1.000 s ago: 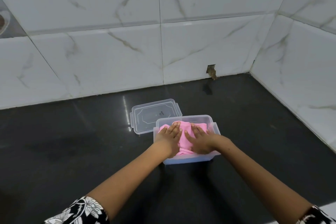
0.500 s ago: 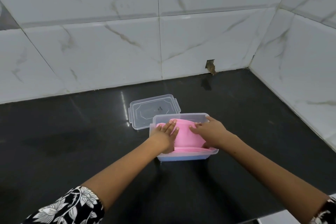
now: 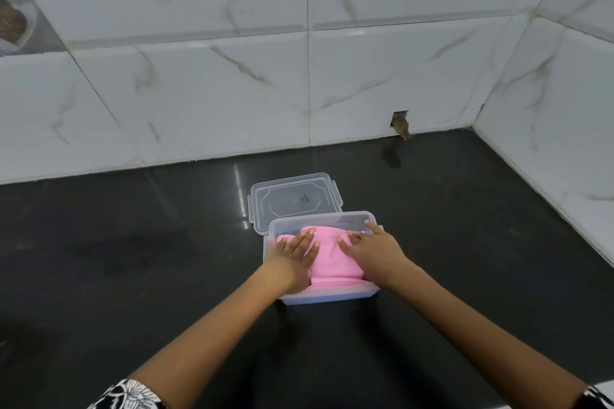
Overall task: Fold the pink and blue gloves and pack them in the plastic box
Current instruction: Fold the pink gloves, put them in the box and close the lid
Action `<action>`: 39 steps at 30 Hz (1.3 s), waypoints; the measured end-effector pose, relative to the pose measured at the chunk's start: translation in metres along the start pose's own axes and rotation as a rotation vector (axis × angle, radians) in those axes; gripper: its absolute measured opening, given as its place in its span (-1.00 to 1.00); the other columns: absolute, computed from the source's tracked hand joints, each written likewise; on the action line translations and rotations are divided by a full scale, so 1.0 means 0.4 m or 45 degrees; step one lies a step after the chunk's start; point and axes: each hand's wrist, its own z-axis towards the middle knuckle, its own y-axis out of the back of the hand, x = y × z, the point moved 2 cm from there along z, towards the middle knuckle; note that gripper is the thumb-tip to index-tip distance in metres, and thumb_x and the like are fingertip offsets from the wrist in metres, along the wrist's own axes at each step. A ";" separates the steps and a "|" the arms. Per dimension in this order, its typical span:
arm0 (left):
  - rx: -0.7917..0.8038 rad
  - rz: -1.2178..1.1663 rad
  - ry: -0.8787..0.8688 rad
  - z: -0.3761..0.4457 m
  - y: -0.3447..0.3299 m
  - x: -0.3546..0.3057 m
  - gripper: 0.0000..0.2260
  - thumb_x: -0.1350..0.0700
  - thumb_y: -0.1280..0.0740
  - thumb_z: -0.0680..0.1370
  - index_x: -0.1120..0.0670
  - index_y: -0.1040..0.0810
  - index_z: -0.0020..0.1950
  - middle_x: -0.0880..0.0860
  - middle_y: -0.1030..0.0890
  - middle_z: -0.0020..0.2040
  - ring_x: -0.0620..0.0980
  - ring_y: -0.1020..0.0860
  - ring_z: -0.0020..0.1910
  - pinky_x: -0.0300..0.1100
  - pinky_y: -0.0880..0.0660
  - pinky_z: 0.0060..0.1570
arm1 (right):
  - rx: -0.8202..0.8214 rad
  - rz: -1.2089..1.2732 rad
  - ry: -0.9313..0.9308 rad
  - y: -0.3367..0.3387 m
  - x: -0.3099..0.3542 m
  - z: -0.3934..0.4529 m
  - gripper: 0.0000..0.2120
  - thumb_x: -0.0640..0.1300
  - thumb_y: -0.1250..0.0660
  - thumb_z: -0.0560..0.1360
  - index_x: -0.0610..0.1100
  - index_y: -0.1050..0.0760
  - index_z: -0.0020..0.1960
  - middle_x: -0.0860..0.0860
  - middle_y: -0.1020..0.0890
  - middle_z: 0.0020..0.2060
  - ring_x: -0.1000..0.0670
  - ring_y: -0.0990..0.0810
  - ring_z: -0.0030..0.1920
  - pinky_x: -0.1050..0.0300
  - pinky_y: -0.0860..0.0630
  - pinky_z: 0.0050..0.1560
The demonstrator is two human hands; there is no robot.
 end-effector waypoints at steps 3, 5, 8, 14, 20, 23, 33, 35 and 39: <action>-0.097 0.023 -0.065 -0.031 -0.008 0.016 -0.45 0.02 0.01 0.67 0.11 0.24 0.54 0.12 0.32 0.54 0.05 0.28 0.53 0.02 0.16 0.52 | 0.006 0.043 0.012 0.010 0.010 -0.007 -0.37 -0.15 -0.28 0.53 -0.07 -0.06 0.51 -0.12 -0.29 0.46 -0.13 -0.24 0.46 -0.05 0.07 0.49; -0.191 0.008 -0.131 -0.050 -0.004 0.029 -0.48 0.06 0.00 0.67 0.12 0.17 0.55 0.14 0.26 0.55 0.05 0.23 0.54 -0.02 0.14 0.52 | 0.017 0.128 0.043 0.027 -0.002 -0.023 -0.40 -0.16 -0.29 0.51 -0.05 -0.15 0.48 -0.10 -0.31 0.45 -0.11 -0.27 0.45 -0.04 -0.03 0.50; -0.364 -0.193 -0.215 -0.083 0.017 0.076 -0.56 0.16 -0.04 0.66 0.08 -0.08 0.55 0.08 0.08 0.58 0.01 0.03 0.55 -0.08 -0.01 0.52 | -0.100 0.440 -0.016 0.080 -0.052 -0.055 -0.52 -0.16 -0.29 0.49 0.07 -0.33 0.38 0.00 -0.50 0.31 -0.08 -0.48 0.26 0.03 -0.41 0.28; -0.976 -1.066 0.166 -0.094 0.020 0.216 -0.71 0.15 -0.18 0.63 0.04 -0.50 0.34 0.06 -0.37 0.45 0.02 -0.39 0.39 -0.14 -0.34 0.33 | -0.442 1.203 -0.354 0.127 -0.188 -0.002 -0.71 -0.26 -0.26 0.52 -0.08 -0.56 0.20 -0.02 -0.64 0.14 0.00 -0.61 0.12 0.09 -0.50 0.21; -0.861 -1.659 0.567 0.017 -0.065 0.260 -0.73 0.20 -0.13 0.63 0.15 -0.59 0.18 0.15 -0.63 0.15 0.09 -0.54 0.14 -0.22 -0.32 -0.01 | -0.127 1.602 -0.573 0.032 -0.201 0.151 -0.76 -0.21 -0.22 0.56 -0.18 -0.58 0.17 -0.11 -0.64 0.09 0.00 -0.57 0.05 0.14 -0.46 0.04; -0.817 -1.841 0.594 0.054 -0.085 0.250 -0.74 0.19 -0.14 0.62 0.14 -0.59 0.18 0.12 -0.62 0.17 -0.02 -0.50 0.03 -0.21 -0.34 0.00 | 0.020 1.842 -0.622 0.008 -0.181 0.190 -0.75 -0.27 -0.17 0.56 -0.22 -0.57 0.15 -0.11 -0.63 0.10 -0.04 -0.61 0.06 0.01 -0.52 0.17; -1.018 -2.127 0.570 0.030 -0.036 0.255 -0.49 0.51 -0.07 0.46 0.21 -0.46 0.34 0.09 -0.59 0.20 0.05 -0.53 0.24 -0.01 -0.40 0.34 | -0.275 1.776 -0.571 0.066 -0.180 0.170 -0.53 -0.56 -0.25 0.38 -0.25 -0.51 0.23 -0.15 -0.62 0.15 -0.07 -0.61 0.13 0.01 -0.58 0.11; -1.118 -2.139 0.590 0.004 -0.015 0.260 -0.56 0.50 -0.12 0.50 0.24 -0.45 0.34 0.11 -0.58 0.21 0.04 -0.53 0.21 -0.03 -0.39 0.35 | -0.448 1.770 -0.544 0.090 -0.179 0.136 -0.52 -0.53 -0.35 0.35 -0.25 -0.51 0.23 -0.16 -0.62 0.13 -0.04 -0.61 0.09 0.12 -0.59 0.05; -1.358 -2.184 0.519 -0.086 0.029 0.246 -0.67 0.37 -0.33 0.51 0.22 -0.53 0.27 0.15 -0.63 0.14 -0.06 -0.57 0.03 -0.13 -0.46 0.23 | -0.899 1.725 -0.497 0.139 -0.165 0.040 -0.71 -0.35 -0.49 0.33 -0.25 -0.61 0.05 -0.13 -0.62 -0.04 0.03 -0.62 -0.13 0.34 -0.58 -0.13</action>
